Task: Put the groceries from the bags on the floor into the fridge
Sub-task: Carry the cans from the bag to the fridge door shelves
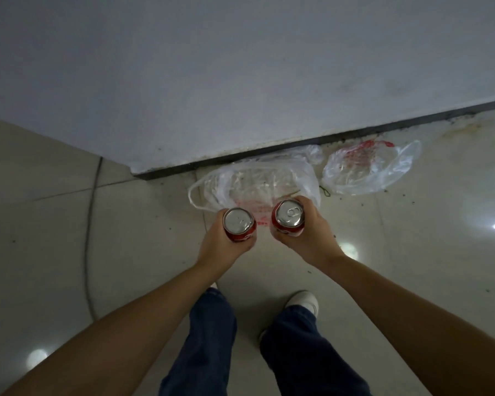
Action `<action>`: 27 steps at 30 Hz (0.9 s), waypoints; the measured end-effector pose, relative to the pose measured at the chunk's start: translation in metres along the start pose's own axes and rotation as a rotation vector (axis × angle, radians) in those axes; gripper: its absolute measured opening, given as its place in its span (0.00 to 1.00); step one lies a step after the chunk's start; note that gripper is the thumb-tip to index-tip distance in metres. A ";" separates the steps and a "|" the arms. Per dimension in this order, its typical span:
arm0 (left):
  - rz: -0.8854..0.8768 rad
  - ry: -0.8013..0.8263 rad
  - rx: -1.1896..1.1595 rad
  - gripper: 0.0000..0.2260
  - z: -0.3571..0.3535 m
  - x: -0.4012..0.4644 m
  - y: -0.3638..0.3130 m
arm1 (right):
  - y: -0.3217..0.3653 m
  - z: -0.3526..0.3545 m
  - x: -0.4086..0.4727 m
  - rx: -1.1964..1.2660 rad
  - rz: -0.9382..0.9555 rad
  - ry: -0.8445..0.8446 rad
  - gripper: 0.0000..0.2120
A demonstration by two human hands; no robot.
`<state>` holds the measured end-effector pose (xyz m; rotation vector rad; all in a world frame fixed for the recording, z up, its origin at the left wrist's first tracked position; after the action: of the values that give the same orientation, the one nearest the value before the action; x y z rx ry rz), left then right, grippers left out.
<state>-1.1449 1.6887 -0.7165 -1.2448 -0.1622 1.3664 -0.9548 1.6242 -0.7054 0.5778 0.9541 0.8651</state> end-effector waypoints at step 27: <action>-0.762 0.993 0.611 0.21 -0.025 -0.376 -0.311 | 0.170 0.112 -0.554 0.591 -0.450 -1.185 0.26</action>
<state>-1.0419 1.4653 -0.2948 -1.0280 0.4172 0.0332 -1.0862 1.2464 -0.2715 1.1370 0.1772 -0.2497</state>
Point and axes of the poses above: each hand's wrist, its own x-axis towards the middle knuckle, its own z-axis out of the back of the hand, y = z × x, the point moved 2 cm from there along x, towards the middle knuckle, and after that the axes turned 1 degree about -y, right-handed, at the moved point
